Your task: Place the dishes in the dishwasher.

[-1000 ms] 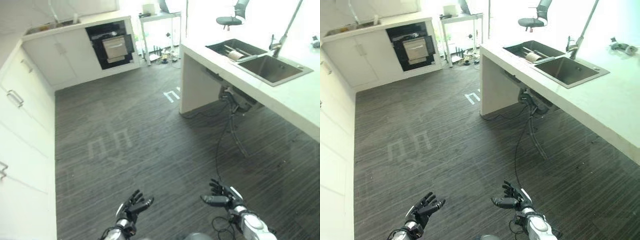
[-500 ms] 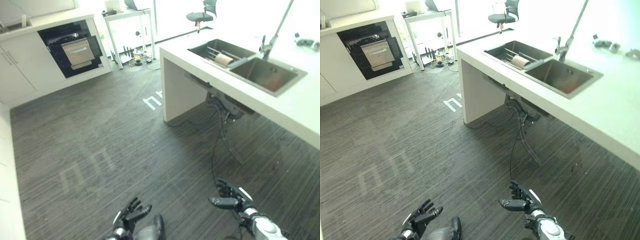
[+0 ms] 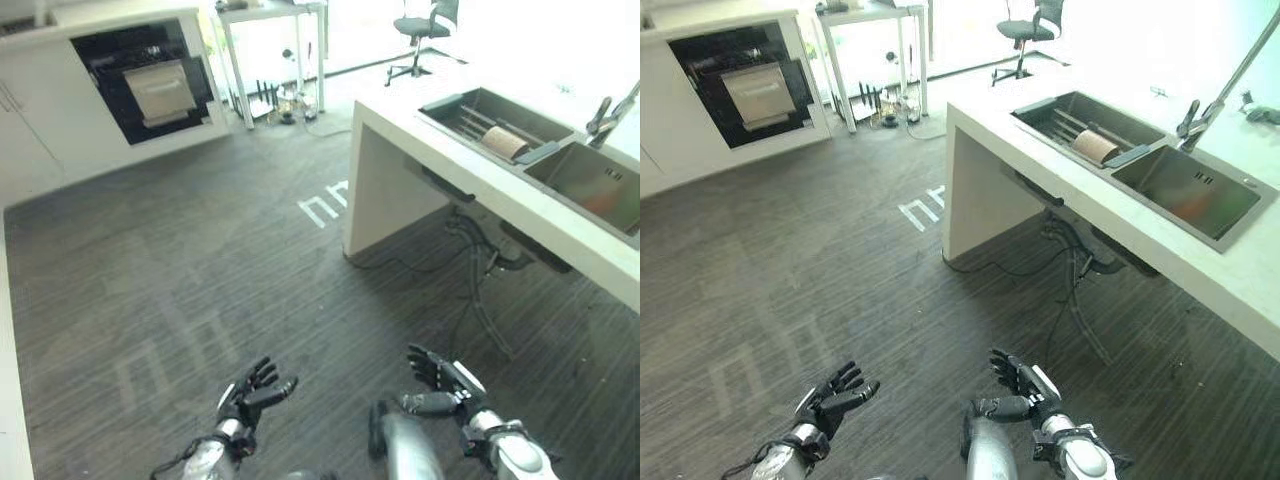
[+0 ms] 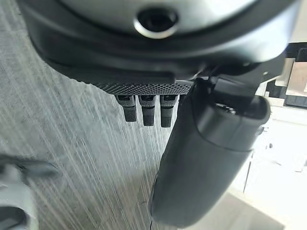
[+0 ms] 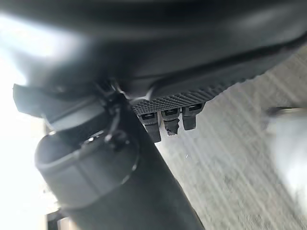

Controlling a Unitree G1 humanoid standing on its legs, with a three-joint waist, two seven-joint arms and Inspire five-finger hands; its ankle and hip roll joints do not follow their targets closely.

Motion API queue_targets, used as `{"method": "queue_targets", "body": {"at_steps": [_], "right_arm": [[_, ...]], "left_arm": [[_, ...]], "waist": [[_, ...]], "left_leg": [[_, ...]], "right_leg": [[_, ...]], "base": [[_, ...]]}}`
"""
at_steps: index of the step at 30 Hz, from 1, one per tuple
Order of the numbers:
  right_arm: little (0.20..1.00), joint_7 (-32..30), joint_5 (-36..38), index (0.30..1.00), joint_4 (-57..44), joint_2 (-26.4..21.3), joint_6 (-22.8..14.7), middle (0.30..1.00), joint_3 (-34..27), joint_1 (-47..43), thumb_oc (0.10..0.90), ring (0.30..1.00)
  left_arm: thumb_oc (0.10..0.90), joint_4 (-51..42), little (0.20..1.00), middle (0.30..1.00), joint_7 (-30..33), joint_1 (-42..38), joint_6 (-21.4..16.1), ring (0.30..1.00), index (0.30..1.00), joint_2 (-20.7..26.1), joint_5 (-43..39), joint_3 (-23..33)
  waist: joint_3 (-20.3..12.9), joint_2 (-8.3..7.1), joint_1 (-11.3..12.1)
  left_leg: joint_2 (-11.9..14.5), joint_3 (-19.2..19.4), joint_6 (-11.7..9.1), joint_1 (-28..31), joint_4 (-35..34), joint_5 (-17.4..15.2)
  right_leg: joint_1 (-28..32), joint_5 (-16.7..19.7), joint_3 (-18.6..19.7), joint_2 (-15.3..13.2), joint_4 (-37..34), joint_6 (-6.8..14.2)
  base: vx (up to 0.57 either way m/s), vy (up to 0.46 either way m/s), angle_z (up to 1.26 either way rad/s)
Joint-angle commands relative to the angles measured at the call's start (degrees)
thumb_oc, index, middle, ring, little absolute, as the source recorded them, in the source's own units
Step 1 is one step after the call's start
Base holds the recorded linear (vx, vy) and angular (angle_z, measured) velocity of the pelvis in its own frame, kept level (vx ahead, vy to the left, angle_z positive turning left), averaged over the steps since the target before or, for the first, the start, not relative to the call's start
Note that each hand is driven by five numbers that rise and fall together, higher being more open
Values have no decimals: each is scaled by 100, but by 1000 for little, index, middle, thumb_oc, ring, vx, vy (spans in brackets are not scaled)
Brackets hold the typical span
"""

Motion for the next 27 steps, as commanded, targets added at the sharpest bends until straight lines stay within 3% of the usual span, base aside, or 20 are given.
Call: {"method": "queue_targets", "body": {"at_steps": [1, 2, 3, 4, 5, 6, 7, 8, 9, 10, 11, 12, 13, 14, 15, 16, 20, 23, 27], "right_arm": [[900, -222, -39, 900, -416, -281, -617, 900, -89, -847, 800, 900], [900, -158, -194, 900, -598, -520, -570, 900, -165, -1006, 800, 900], [900, -17, -166, 900, -813, -694, -571, 900, -285, -1039, 800, 900], [900, -1, -153, 900, -858, -720, -584, 900, -311, -1039, 800, 900], [900, 74, -93, 900, -1042, -831, -611, 900, -475, -1028, 800, 900], [900, 104, -59, 900, -1128, -885, -631, 900, -548, -1035, 800, 900], [900, 166, -52, 900, -1317, -1068, -810, 900, -702, -1068, 800, 900], [900, 180, -28, 900, -1432, -1127, -889, 900, -777, -1074, 800, 900], [900, 177, 14, 900, -1552, -1159, -902, 900, -863, -1084, 800, 900], [900, 108, 88, 900, -1781, -1243, -874, 900, -980, -1153, 800, 900], [900, 79, 149, 900, -1944, -1288, -821, 900, -1049, -1183, 800, 900], [900, 36, 157, 900, -2291, -1333, -773, 900, -1223, -1199, 800, 900], [900, 30, 94, 900, -2333, -1319, -781, 900, -1230, -1197, 800, 900], [900, 124, -7, 900, -2475, -1357, -761, 900, -1219, -1186, 800, 900], [900, 235, 1, 900, -2630, -1411, -693, 900, -1236, -1151, 800, 900], [900, 326, 37, 900, -2708, -1435, -659, 900, -1243, -1137, 800, 900], [900, 345, 107, 900, -2882, -1504, -585, 900, -1312, -1126, 800, 900], [900, 15, 441, 900, -3257, -1437, -529, 900, -1652, -867, 800, 900], [900, -283, 398, 900, -3486, -920, -746, 900, -1766, -569, 800, 900]], "left_arm": [[800, -962, 900, 900, -86, -144, -731, 900, 900, 227, 281, -6], [800, -1365, 900, 900, 6, -183, -854, 900, 900, 295, 405, -10], [800, -1861, 900, 900, 28, -181, -882, 900, 900, 354, 323, 62], [800, -1955, 900, 900, 23, -173, -927, 900, 900, 362, 332, 75], [800, -2308, 900, 900, 16, -138, -1093, 900, 900, 404, 422, 133], [800, -2420, 900, 900, 49, -142, -1203, 900, 900, 434, 549, 132], [800, -2637, 900, 900, 53, -197, -1472, 900, 900, 503, 747, 93], [800, -2776, 900, 900, 6, -206, -1557, 900, 900, 507, 791, 123], [800, -2855, 900, 900, -50, -229, -1625, 900, 900, 524, 817, 157], [800, -3050, 900, 900, -119, -266, -1738, 900, 900, 564, 793, 258], [800, -3178, 900, 900, -157, -261, -1808, 900, 900, 593, 758, 346], [800, -3619, 900, 900, -190, -180, -1886, 900, 900, 673, 690, 617], [800, -3690, 900, 900, -154, -169, -1907, 900, 900, 688, 728, 652], [800, -3832, 900, 900, 53, -138, -2041, 900, 900, 753, 923, 723], [800, -3970, 900, 900, 217, -108, -2136, 900, 900, 780, 1043, 761], [800, -4064, 900, 900, 316, -86, -2157, 900, 900, 752, 1125, 804], [800, -4261, 900, 900, 420, -166, -2403, 900, 900, 683, 1203, 868], [800, -4508, 900, 900, 1004, -370, -2503, 900, 900, 951, 2326, 950], [800, -4756, 900, 900, 964, -635, -2470, 900, 900, 1043, 2114, 1083]], "waist": [[-386, -80, 62], [-505, -104, 59], [-568, -72, 63], [-570, -60, 66], [-570, 11, 111], [-602, -64, 134], [-532, -223, 199], [-486, -276, 247], [-436, -327, 294], [-368, -336, 378], [-350, -331, 421], [-344, -169, 492], [-326, -116, 524], [-322, 65, 578], [-347, 138, 628], [-362, 152, 663], [-463, 141, 689], [-601, 122, 536], [-649, 134, 363]], "left_leg": [[616, -361, -540, 258, -415, -54], [666, -357, -623, 474, -415, -75], [733, -347, -720, 650, -415, 255], [753, -341, -749, 692, -415, 341], [918, -265, -970, 904, -415, 1290], [906, -198, -1067, 938, -415, 1858], [963, 2, -1241, 450, 822, 2355], [976, -6, -1245, 94, 1398, 2446], [1071, 2, -1197, -345, 1773, 2431], [1128, 45, -1061, -803, 1624, 2220], [1122, 96, -1015, -859, 1360, 2174], [1111, 15, -996, -658, -343, 2209], [1143, -62, -991, -768, -415, 2165], [1195, -592, -1005, -1167, -415, 1803], [1158, -1056, -1077, -1369, -415, 1728], [1157, -1237, -1123, -1461, -415, 1765], [1219, -1143, -1095, -1486, -415, 1343], [1026, -1052, -919, -1235, -415, 1127], [805, -946, -601, -1061, -415, 984]], "right_leg": [[1054, 126, 110, 300, -514, 359], [1179, 76, 174, 410, -514, 266], [1267, -12, 162, 520, -514, 146], [1292, -35, 152, 547, -514, 115], [1506, -231, 121, 746, -514, -60], [1576, -305, 171, 746, -514, -140], [1852, -482, 198, 741, -514, -366], [1976, -548, 211, 736, -514, -450], [2108, -609, 211, 741, -514, -492], [2271, -729, 242, 819, -514, -496], [2329, -810, 295, 863, -514, -484], [2481, -1023, 556, 1086, -514, -342], [2492, -1034, 636, 1151, -514, -312], [2545, -1112, 817, 1333, -514, -241], [2598, -1185, 982, 1416, -514, -229], [2647, -1244, 1085, 1448, -514, -239], [2838, -1403, 1065, 1219, -514, -120], [2907, -1252, 1064, 954, -514, 82], [3092, -462, 976, 802, -514, 257]], "base": [[471, -426, 4], [538, -406, 11], [415, -275, -3], [370, -241, -23], [271, -217, -33], [361, -392, -59], [268, -357, -61], [246, -343, -63], [228, -170, -40], [240, -78, -25], [532, 140, -56], [459, 223, -70], [544, 357, -151], [369, 304, -170], [419, 314, -139], [396, 278, -73], [275, 221, -107], [296, 254, -41], [246, 233, 14]]}}
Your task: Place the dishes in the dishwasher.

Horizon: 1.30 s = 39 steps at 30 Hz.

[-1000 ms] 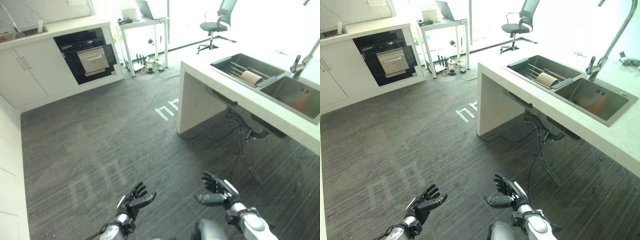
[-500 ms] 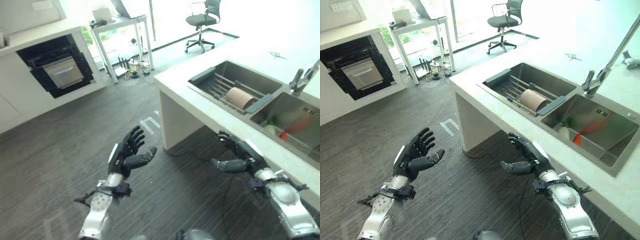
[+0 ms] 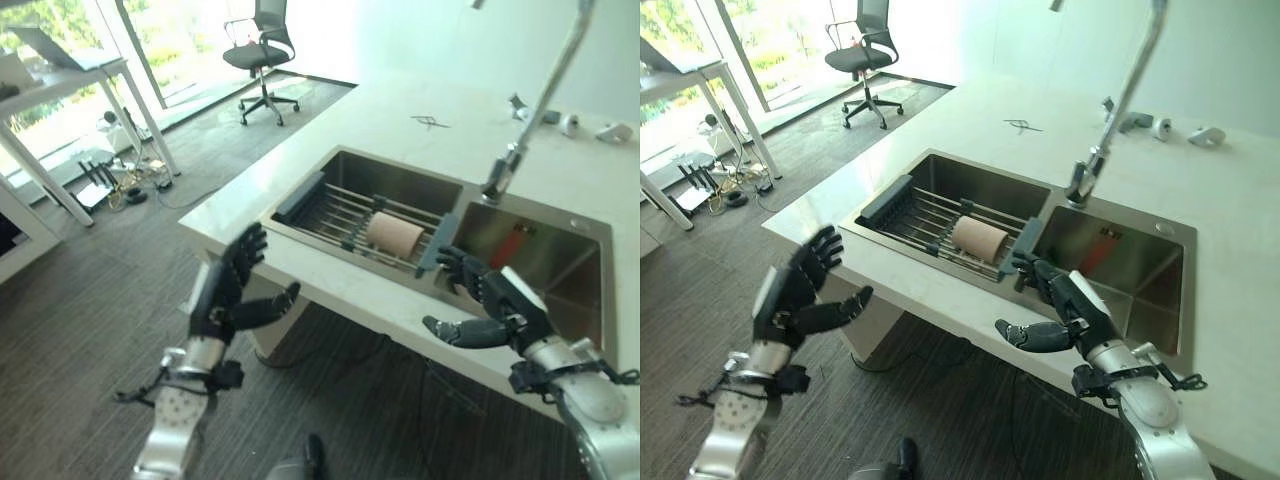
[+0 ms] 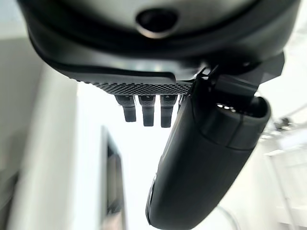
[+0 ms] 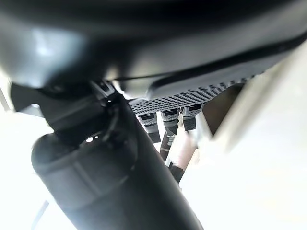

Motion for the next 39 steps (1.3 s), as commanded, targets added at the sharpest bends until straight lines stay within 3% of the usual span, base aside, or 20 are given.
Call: {"method": "queue_targets", "body": {"at_steps": [1, 3, 5, 9, 11, 14, 17, 18, 19, 20, 21, 22, 23, 24, 27, 28, 31, 33, 35, 39], "right_arm": [[900, -443, 159, 900, -153, 148, -725, 900, -125, -544, 800, 900], [900, -532, 69, 900, -136, 278, -788, 900, -72, -525, 800, 900], [900, -600, -83, 900, -94, 334, -786, 900, 52, -614, 800, 900], [900, -561, 38, 900, -91, 211, -741, 900, 11, -676, 800, 900], [900, -627, 134, 900, -74, 214, -811, 900, 0, -685, 800, 900], [900, -895, 90, 900, -20, 202, -753, 900, 122, -769, 800, 900], [900, -1053, 33, 900, 71, 180, -702, 900, 306, -1024, 800, 900], [900, -1120, 132, 900, 142, 118, -673, 900, 288, -1062, 800, 900], [900, -1135, 154, 900, 153, 113, -689, 900, 290, -1059, 800, 900], [900, -1157, 124, 900, 179, 121, -720, 900, 294, -1048, 800, 900], [900, -1215, -143, 900, 181, 166, -748, 900, 298, -1012, 800, 900], [900, -1239, -184, 900, 185, 168, -742, 900, 305, -1018, 800, 900], [900, -1254, -211, 900, 225, 163, -722, 900, 282, -1112, 800, 900], [900, -1155, -118, 900, 212, 137, -723, 900, 218, -1138, 800, 900], [900, -897, -29, 900, 163, 80, -785, 900, 131, -1070, 800, 900], [900, -616, 83, 900, 68, -38, -685, 900, 81, -1035, 800, 900], [900, -528, 193, 900, -12, -65, -575, 900, -29, -886, 800, 900], [900, -491, 338, 900, -78, -72, -519, 900, -238, -701, 800, 900], [900, -444, 381, 900, -116, -81, -407, 900, -397, -596, 800, 900], [900, -328, 234, 900, -149, -5, -406, 900, -604, -444, 800, 900]], "left_arm": [[800, -926, 900, 900, 69, -220, -809, 900, 900, 125, -55, 325], [800, -1075, 900, 900, 193, -200, -752, 900, 900, 101, -154, 395], [800, -1073, 900, 900, 649, -206, -713, 900, 900, 126, 162, 451], [800, -1267, 900, 900, 821, -242, -1024, 900, 900, 340, 383, 614], [800, -1468, 900, 900, 628, -219, -1071, 900, 900, 353, 262, 667], [800, -1549, 900, 900, 526, -275, -949, 900, 900, 169, -177, 447], [800, -1403, 900, 900, 626, -524, -763, 900, 900, 129, 40, 185], [800, -1347, 900, 900, 659, -572, -669, 900, 900, 158, -72, 201], [800, -1340, 900, 900, 648, -578, -668, 900, 900, 159, -124, 207], [800, -1347, 900, 900, 651, -592, -668, 900, 900, 128, -262, 217], [800, -1364, 900, 900, 472, -540, -496, 900, 900, -24, -688, 247], [800, -1369, 900, 900, 454, -528, -489, 900, 900, -51, -726, 245], [800, -1330, 900, 900, 294, -444, -553, 900, 900, -116, -675, 287], [800, -1351, 900, 900, 36, -327, -481, 900, 900, -77, -695, 353], [800, -1388, 900, 900, -119, -162, -616, 900, 900, -5, -796, 517], [800, -1359, 900, 900, -148, -115, -896, 900, 900, 2, -929, 715], [800, -1228, 900, 900, -259, -112, -830, 900, 900, 68, -772, 792], [800, -1192, 900, 900, -342, -42, -825, 900, 900, 264, -465, 929], [800, -1172, 900, 900, -468, 16, -582, 900, 900, 556, -211, 1082], [800, -1023, 900, 900, -865, 107, -377, 900, 900, 1009, -454, 1477]], "waist": [[-369, 131, 86], [-297, 264, 43], [-252, 285, 36], [-175, 153, 63], [-128, 54, 77], [-193, -29, 41], [-295, -11, 40], [-320, 14, 5], [-309, 5, 13], [-296, -49, 24], [-151, -233, 88], [-129, -234, 96], [-101, -205, 121], [-111, -77, 147], [-163, 149, 198], [-253, 242, 247], [-373, 261, 139], [-438, 269, 115], [-486, 297, 93], [-565, 310, 83]], "left_leg": [[622, -243, -759, -6, 810, -1239], [610, -222, -689, 131, 810, -1290], [619, -67, -669, 235, 810, -1350], [570, 149, -716, 428, 810, -1470], [493, 337, -699, 574, 810, -1654], [515, 433, -734, 583, 810, -1640], [583, 647, -777, 653, 810, -1632], [538, 818, -924, 869, 810, -1212], [544, 858, -973, 890, 810, -1087], [549, 1032, -1106, 982, 810, -616], [688, 1096, -1361, 611, 1567, 45], [729, 1060, -1373, 514, 1659, 59], [977, 1049, -1351, 369, 1316, -33], [1208, 886, -1337, 372, 810, -164], [1373, 288, -1365, -53, 810, -519], [1268, -230, -1390, -213, 810, -724], [1391, 36, -1418, -183, 810, -1057], [1279, 5, -1393, -109, 810, -1168], [1212, -10, -1361, -64, 810, -1237], [1085, -8, -1253, 24, 810, -1325]], "right_leg": [[176, 2086, -53, 0, -1046, 257], [-129, 2423, -315, 54, -267, 247], [-408, 2373, -571, 153, -44, 221], [-418, 2200, -1182, 403, -1046, 156], [-740, 2179, -1497, 127, -1046, 156], [-718, 1761, -1137, 243, -1046, 10], [-609, 1421, -1108, 295, -1046, -115], [-597, 1269, -938, 382, -1046, -230], [-580, 1249, -931, 381, -1046, -255], [-537, 1207, -937, 321, -1046, -321], [-410, 1206, -868, 150, -1046, -451], [-396, 1201, -861, 148, -1046, -459], [-401, 1162, -781, 129, -1046, -394], [-462, 1118, -637, 186, -1046, -277], [-522, 1044, -387, 312, -1046, -184], [-564, 981, -100, 323, -1046, -145], [-589, 962, -207, 151, -1046, -57], [-613, 999, -238, 60, -1046, 13], [-641, 1021, -244, -1, -1046, 54], [-647, 1065, -225, -93, -1046, 149]], "base": [[201, 239, 18], [129, 208, -12], [86, 93, -33], [121, -78, -76], [114, -188, -71], [69, -207, -43], [119, -212, -16], [127, -191, -35], [148, -226, -47], [83, -223, -31], [81, -205, -34], [117, -113, -48], [175, 150, -43], [187, 208, -57], [201, 265, -66], [248, 305, -108], [159, 222, -95], [94, 164, -40], [89, 144, 3], [111, 151, 18]]}}
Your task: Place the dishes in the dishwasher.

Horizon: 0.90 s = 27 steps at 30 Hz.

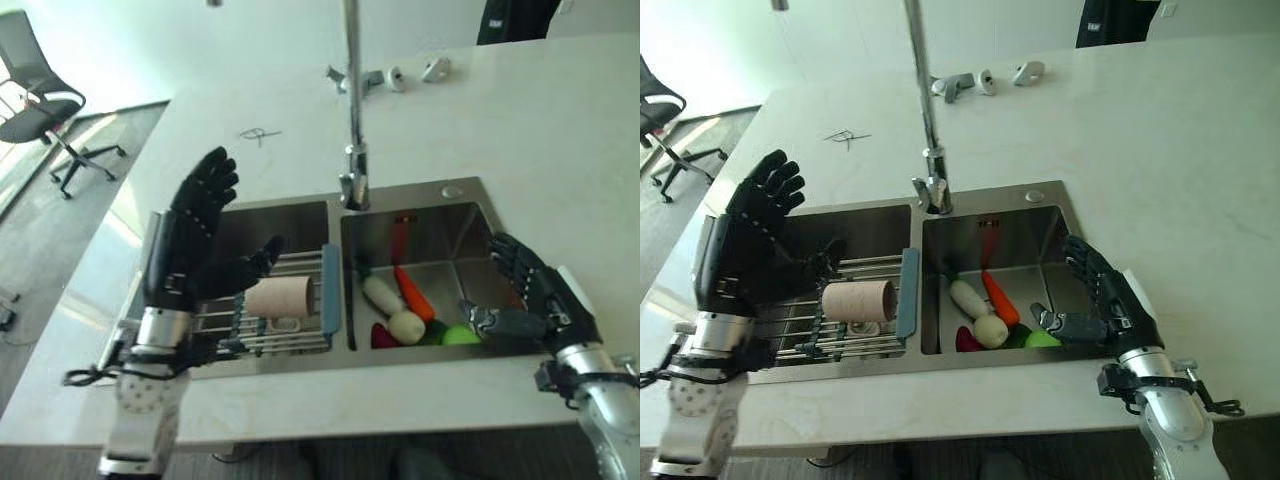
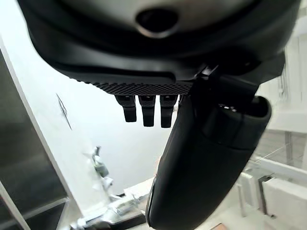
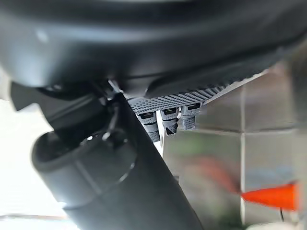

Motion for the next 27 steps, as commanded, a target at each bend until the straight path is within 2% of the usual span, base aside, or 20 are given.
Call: {"method": "queue_targets", "body": {"at_steps": [1, 5, 7, 8, 9, 11, 13, 18, 27], "right_arm": [[900, 60, 196, 900, -619, 31, -509, 900, -157, -535, 800, 900], [900, 204, 333, 900, -618, -95, -320, 900, -279, -618, 800, 900], [900, 266, 446, 900, -592, -110, -262, 900, -271, -728, 800, 900], [900, 275, 471, 900, -597, -136, -276, 900, -277, -746, 800, 900], [900, 275, 613, 900, -626, -291, -265, 900, -311, -791, 800, 900], [900, 287, 767, 900, -606, -444, -195, 900, -305, -910, 800, 900], [900, 273, 755, 900, -557, -477, -188, 900, -235, -1007, 800, 900], [900, 322, 671, 900, -528, -433, -229, 900, -180, -997, 800, 900], [900, 420, 718, 900, -340, -415, -251, 900, 29, -1176, 800, 900]], "left_arm": [[800, -342, 900, 900, -393, -206, -127, 900, 900, 415, -109, 620], [800, -200, 900, 900, -686, -189, 265, 900, 900, 959, 59, 732], [800, -102, 900, 900, -1203, -210, 908, 900, 900, 1063, 223, 690], [800, -105, 900, 900, -1276, -167, 982, 900, 900, 1156, 444, 661], [800, -66, 900, 900, -1341, -83, 1127, 900, 900, 1482, 641, 610], [800, 29, 900, 900, -1492, -135, 1196, 900, 900, 1781, 430, 590], [800, 72, 900, 900, -1643, -278, 1219, 900, 900, 1877, 240, 530], [800, -61, 900, 900, -1928, -544, 1338, 900, 900, 1834, -103, 441], [800, 394, 900, 900, -1740, -1120, 1243, 900, 900, 1552, -527, -65]], "waist": [[-632, -148, 53], [-673, -121, 30], [-688, -109, 49], [-684, -99, 62], [-689, -84, 80], [-688, -74, 93], [-688, -70, 104], [-718, -82, 92], [-752, -83, -41]], "left_leg": [[91, -143, 2, 45, 461, -760], [20, -63, 94, 96, 461, -828], [-8, -66, 129, 107, 461, -854], [-12, -66, 132, 107, 461, -855], [-38, -76, 148, 122, 461, -859], [-44, -62, 158, 142, 461, -869], [-47, -61, 162, 143, 461, -870], [-43, -25, 171, 167, 461, -898], [-38, 32, 180, 254, 461, -936]], "right_leg": [[324, 838, -12, -167, -1131, 650], [320, 879, 46, -245, -1131, 731], [327, 884, 66, -259, -1131, 757], [330, 893, 56, -266, -1131, 767], [336, 912, 37, -278, -1131, 791], [337, 921, 10, -299, -1131, 814], [324, 930, -1, -310, -1131, 825], [323, 927, -61, -325, -1131, 829], [333, 941, -24, -274, -1131, 787]], "base": [[106, 151, 13], [68, 142, 8], [39, 79, -13], [30, 62, -9], [28, 54, -5], [17, 26, -1], [0, 0, 0], [0, 0, 0], [12, -16, -3]]}}
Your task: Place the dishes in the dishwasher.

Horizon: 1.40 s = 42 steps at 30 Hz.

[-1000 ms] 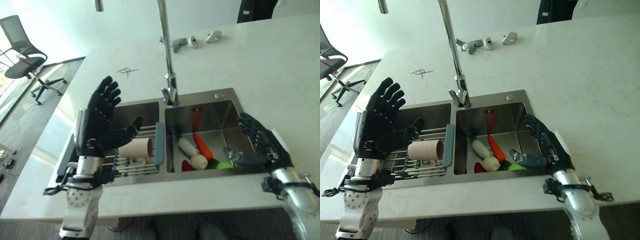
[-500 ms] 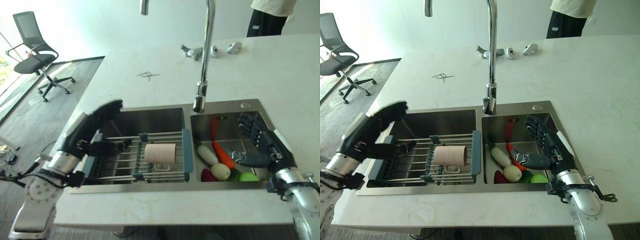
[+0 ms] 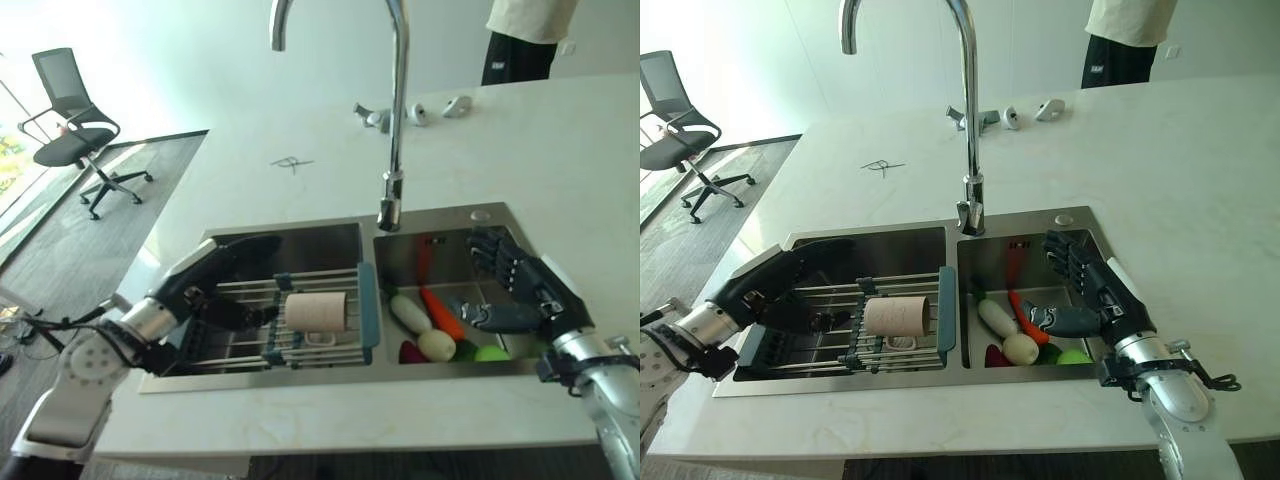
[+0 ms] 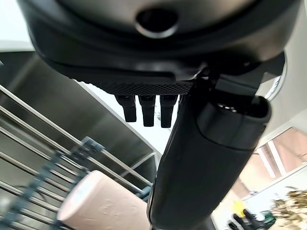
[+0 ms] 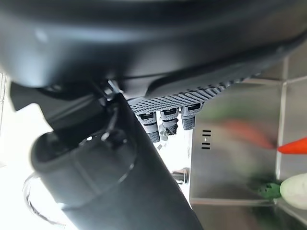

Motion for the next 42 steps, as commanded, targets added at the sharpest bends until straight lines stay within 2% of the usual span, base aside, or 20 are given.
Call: {"method": "queue_targets", "body": {"at_steps": [1, 9, 17, 23, 33, 42], "right_arm": [[900, -47, 295, 900, -471, 10, -541, 900, -79, -795, 800, 900], [900, -6, 166, 900, -367, 26, -544, 900, 134, -968, 800, 900], [900, 162, 188, 900, -257, -142, -586, 900, 134, -1006, 800, 900], [900, 239, 151, 900, -175, -174, -646, 900, 65, -972, 800, 900], [900, 387, 221, 900, -156, -367, -583, 900, -47, -950, 800, 900], [900, 553, 332, 900, -170, -546, -381, 900, -56, -1009, 800, 900]], "left_arm": [[800, 68, 900, 900, 326, -763, -446, 900, 900, -6, -424, 348], [800, 486, 900, 900, 315, -1154, -307, 900, 900, -369, -118, -244], [800, 1226, 900, 900, 311, -1449, -313, 900, 900, -259, 234, -651], [800, 1517, 900, 900, 341, -1462, -443, 900, 900, -319, 419, -710], [800, 2014, 900, 900, 281, -1492, -478, 900, 900, -34, 917, -821], [800, 2030, 900, 900, -353, -1591, -56, 900, 900, 442, 1365, -958]], "waist": [[-162, -69, -87], [-176, -91, -220], [-212, -82, -371], [-231, -92, -445], [-250, -72, -533], [-237, -7, -536]], "left_leg": [[217, -110, -114, 149, 462, -794], [259, -5, -104, 230, 462, -836], [297, 124, -95, 296, 462, -866], [324, 212, -88, 335, 462, -893], [382, 344, -97, 366, 462, -905], [398, 367, -105, 390, 462, -903]], "right_leg": [[114, 808, -111, -51, -749, 427], [126, 807, -57, 26, -749, 381], [105, 822, 43, 119, -749, 351], [86, 832, 100, 162, -749, 340], [46, 851, 138, 203, -749, 341], [67, 836, 100, 217, -749, 329]], "base": [[0, 0, 0], [3, -13, -8], [-1, -3, -4], [-1, -9, -11], [-4, -7, -8], [-1, -2, -1]]}}
